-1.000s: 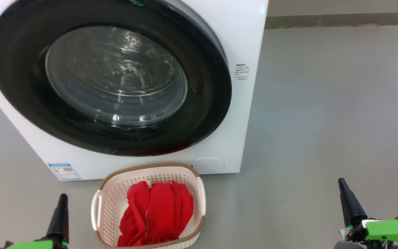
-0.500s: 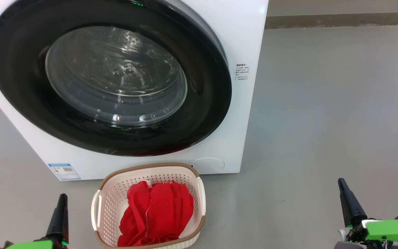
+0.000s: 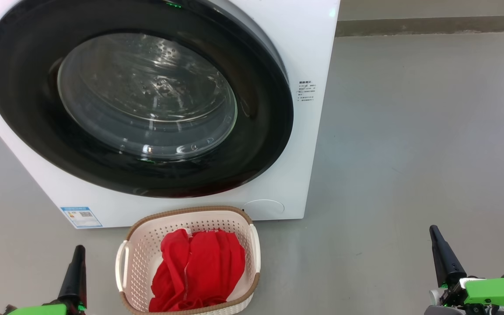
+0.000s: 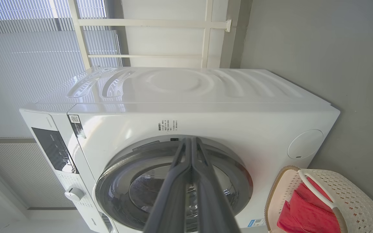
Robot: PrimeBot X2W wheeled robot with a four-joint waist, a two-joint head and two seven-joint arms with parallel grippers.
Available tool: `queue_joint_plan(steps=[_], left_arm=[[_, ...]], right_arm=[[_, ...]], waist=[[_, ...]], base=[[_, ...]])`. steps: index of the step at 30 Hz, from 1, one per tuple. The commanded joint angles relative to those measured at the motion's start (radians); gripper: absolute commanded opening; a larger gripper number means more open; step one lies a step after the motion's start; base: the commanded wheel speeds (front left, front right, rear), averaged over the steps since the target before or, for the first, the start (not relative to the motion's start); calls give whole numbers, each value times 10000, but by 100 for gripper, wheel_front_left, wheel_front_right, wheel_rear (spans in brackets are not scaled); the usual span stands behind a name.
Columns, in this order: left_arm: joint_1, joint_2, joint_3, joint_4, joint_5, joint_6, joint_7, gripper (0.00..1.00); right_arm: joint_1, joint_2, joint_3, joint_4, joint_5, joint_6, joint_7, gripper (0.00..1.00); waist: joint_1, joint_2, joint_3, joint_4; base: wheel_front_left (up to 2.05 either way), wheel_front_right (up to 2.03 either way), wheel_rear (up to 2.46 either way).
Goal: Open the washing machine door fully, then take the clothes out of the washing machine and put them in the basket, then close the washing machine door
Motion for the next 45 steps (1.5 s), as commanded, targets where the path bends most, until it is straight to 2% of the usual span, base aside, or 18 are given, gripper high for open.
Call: queue_joint_plan(steps=[1, 45], left_arm=[[-392, 158, 358, -191, 63, -29, 45, 0], [-394, 142, 383, -191, 83, -29, 65, 0]], right_arm=[[-401, -6, 200, -276, -64, 16, 39, 0], [-405, 20, 162, -274, -95, 16, 69, 0]], waist=[[0, -1, 0, 0], [0, -1, 0, 0]], base=[[0, 0, 0], [0, 0, 0]])
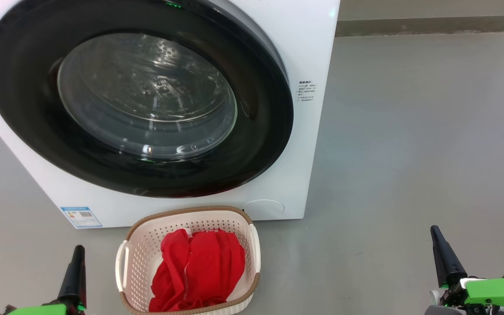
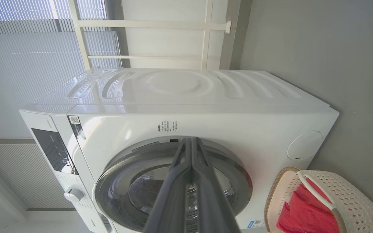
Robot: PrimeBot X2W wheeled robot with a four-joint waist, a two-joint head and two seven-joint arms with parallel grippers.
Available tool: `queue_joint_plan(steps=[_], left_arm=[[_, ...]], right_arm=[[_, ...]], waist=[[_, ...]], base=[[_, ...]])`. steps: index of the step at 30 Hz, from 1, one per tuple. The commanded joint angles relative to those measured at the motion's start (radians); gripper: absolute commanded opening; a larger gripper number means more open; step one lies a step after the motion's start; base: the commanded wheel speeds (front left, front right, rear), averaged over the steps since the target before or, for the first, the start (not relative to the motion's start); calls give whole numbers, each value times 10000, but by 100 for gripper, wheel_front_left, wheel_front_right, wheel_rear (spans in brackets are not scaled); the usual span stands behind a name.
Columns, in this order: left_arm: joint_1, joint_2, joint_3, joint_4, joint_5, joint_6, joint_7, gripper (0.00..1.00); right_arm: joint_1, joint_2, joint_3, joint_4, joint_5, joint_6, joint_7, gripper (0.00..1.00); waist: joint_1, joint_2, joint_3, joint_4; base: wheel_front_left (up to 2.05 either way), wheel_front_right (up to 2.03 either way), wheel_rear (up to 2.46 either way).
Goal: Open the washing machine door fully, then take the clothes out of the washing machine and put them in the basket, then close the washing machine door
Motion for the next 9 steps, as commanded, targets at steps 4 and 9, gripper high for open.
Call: queue_joint_plan(steps=[4, 9], left_arm=[[-393, 154, 355, -191, 48, -29, 66, 0], [-393, 153, 357, -191, 49, -29, 67, 0]], right_arm=[[-405, -16, 246, -274, -24, 16, 69, 0], [-405, -14, 243, -274, -27, 16, 72, 0]], waist=[[-1, 0, 0, 0], [-1, 0, 0, 0]], base=[[0, 0, 0], [0, 0, 0]])
